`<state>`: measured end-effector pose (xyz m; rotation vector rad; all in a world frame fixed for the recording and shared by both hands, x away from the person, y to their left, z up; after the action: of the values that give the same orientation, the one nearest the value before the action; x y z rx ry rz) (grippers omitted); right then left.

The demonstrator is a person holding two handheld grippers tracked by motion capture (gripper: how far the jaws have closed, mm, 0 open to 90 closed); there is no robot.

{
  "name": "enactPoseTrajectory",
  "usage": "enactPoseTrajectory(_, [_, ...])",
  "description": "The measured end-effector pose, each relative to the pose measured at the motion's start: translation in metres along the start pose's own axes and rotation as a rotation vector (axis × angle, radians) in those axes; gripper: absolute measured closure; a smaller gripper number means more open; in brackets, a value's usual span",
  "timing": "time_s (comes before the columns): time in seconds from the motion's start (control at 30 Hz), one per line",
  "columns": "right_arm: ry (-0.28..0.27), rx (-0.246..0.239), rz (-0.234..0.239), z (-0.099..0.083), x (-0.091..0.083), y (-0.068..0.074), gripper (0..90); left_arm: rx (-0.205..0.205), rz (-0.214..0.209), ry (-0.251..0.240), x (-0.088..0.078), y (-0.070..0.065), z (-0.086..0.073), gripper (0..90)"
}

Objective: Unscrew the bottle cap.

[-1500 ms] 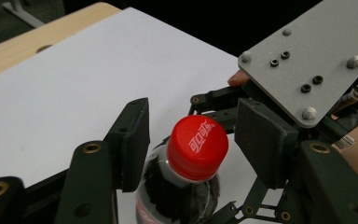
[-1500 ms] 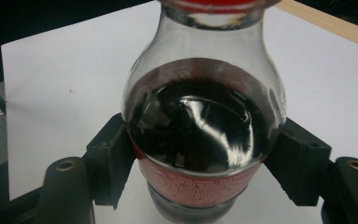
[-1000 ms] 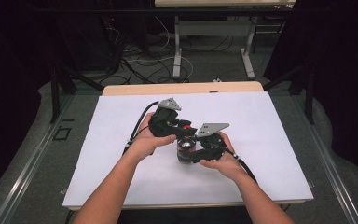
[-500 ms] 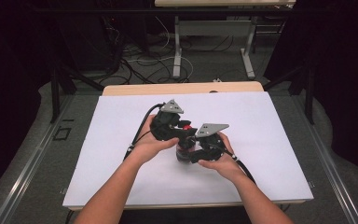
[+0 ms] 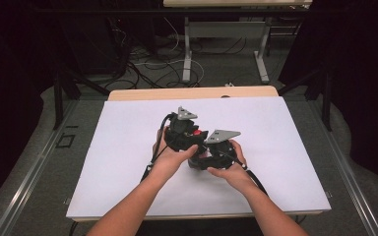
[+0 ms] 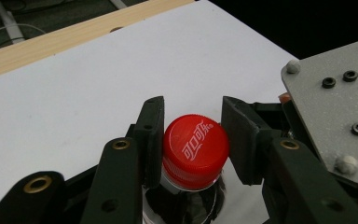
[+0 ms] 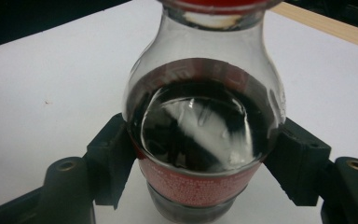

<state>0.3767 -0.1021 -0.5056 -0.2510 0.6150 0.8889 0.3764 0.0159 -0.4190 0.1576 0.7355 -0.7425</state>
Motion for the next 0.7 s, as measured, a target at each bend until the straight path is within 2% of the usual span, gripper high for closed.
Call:
enactPoseTrajectory(0.07, [0.004, -0.005, 0.008, 0.0, -0.001, 0.0, 29.8, 0.022, -0.012, 0.006, -0.002, 0.003, 0.002, 57.6])
enactPoseTrajectory(0.1, [0.004, -0.004, 0.016, 0.0, -0.001, 0.0, 29.8, 0.016, -0.017, -0.002, -0.004, 0.004, 0.003, 54.0])
enactPoseTrajectory(0.13, [0.005, -0.006, 0.022, 0.0, -0.002, 0.0, 29.8, 0.035, -0.028, 0.013, -0.006, 0.007, 0.004, 51.5])
enactPoseTrajectory(0.23, [0.008, -0.014, 0.043, 0.001, -0.002, 0.001, 29.8, 0.081, -0.103, 0.032, -0.012, 0.013, 0.005, 45.9])
enactPoseTrajectory(0.27, [0.007, -0.01, 0.05, 0.001, -0.003, 0.002, 29.7, 0.091, -0.129, 0.029, -0.014, 0.015, 0.006, 45.1])
enactPoseTrajectory(0.3, [0.0, -0.013, 0.056, 0.001, -0.002, 0.002, 29.7, 0.118, -0.156, 0.022, -0.014, 0.017, 0.006, 45.1])
enactPoseTrajectory(0.4, [0.027, -0.034, 0.081, 0.001, -0.003, 0.005, 29.7, 0.189, -0.243, 0.075, -0.013, 0.022, 0.004, 44.4])
enactPoseTrajectory(0.43, [0.027, -0.034, 0.081, 0.001, -0.003, 0.005, 29.7, 0.199, -0.261, 0.092, -0.013, 0.023, 0.003, 44.4])
enactPoseTrajectory(0.47, [0.017, -0.042, 0.081, 0.001, -0.002, 0.005, 29.7, 0.227, -0.279, 0.117, -0.014, 0.024, 0.002, 44.9])
enactPoseTrajectory(0.53, [0.015, -0.046, 0.096, 0.001, -0.001, 0.007, 29.7, 0.251, -0.279, 0.121, -0.012, 0.024, 0.001, 47.5])
enactPoseTrajectory(0.57, [0.033, -0.051, 0.111, 0.001, -0.002, 0.008, 29.7, 0.257, -0.28, 0.121, -0.011, 0.024, 0.0, 49.1])
enactPoseTrajectory(0.63, [0.014, -0.056, 0.116, 0.001, -0.001, 0.01, 29.7, 0.274, -0.276, 0.119, -0.01, 0.024, 0.0, 53.3])
enactPoseTrajectory(0.67, [0.016, -0.056, 0.119, 0.001, -0.001, 0.011, 29.7, 0.266, -0.293, 0.125, -0.011, 0.024, -0.001, 55.5])
enactPoseTrajectory(0.7, [0.013, -0.057, 0.119, 0.001, -0.001, 0.011, 29.7, 0.289, -0.297, 0.113, -0.01, 0.024, 0.0, 58.2])
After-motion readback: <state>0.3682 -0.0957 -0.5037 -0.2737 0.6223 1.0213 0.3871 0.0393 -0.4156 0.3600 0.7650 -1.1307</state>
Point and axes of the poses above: each handheld gripper's, and its own axes: x roughly forward along the jaws, z roughly out of its top, y roughly to its left, the point moved 3 cm from there along x, roughly forward along the jaws, and after that the axes turned 5 degrees about y, right-handed, at the moved point
